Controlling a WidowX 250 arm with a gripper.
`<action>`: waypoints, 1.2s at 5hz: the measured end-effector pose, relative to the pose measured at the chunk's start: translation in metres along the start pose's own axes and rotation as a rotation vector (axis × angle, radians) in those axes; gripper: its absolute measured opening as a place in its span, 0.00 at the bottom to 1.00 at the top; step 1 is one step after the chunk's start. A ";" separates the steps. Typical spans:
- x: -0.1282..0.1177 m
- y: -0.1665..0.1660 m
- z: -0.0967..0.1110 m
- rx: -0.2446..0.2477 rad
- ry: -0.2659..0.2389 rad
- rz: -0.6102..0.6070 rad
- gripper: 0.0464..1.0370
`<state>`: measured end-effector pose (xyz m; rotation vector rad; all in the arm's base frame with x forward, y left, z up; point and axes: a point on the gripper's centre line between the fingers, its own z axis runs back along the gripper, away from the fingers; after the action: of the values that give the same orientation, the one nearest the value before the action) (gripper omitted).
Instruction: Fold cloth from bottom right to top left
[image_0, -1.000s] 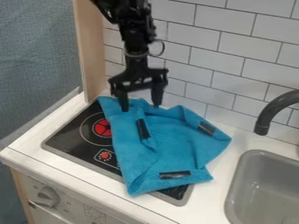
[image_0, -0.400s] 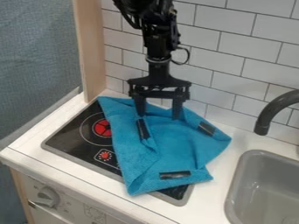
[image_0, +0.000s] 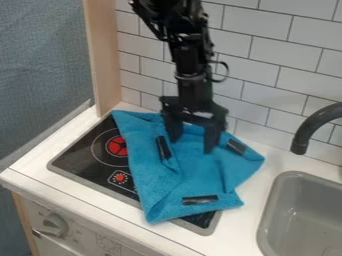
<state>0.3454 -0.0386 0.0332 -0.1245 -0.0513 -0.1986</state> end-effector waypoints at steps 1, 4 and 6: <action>-0.016 -0.011 -0.009 -0.004 0.075 -0.124 0.96; -0.023 -0.033 -0.041 -0.004 0.188 -0.271 0.96; -0.016 -0.037 -0.063 -0.052 0.214 -0.355 0.96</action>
<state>0.3244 -0.0791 -0.0258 -0.1445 0.1459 -0.5671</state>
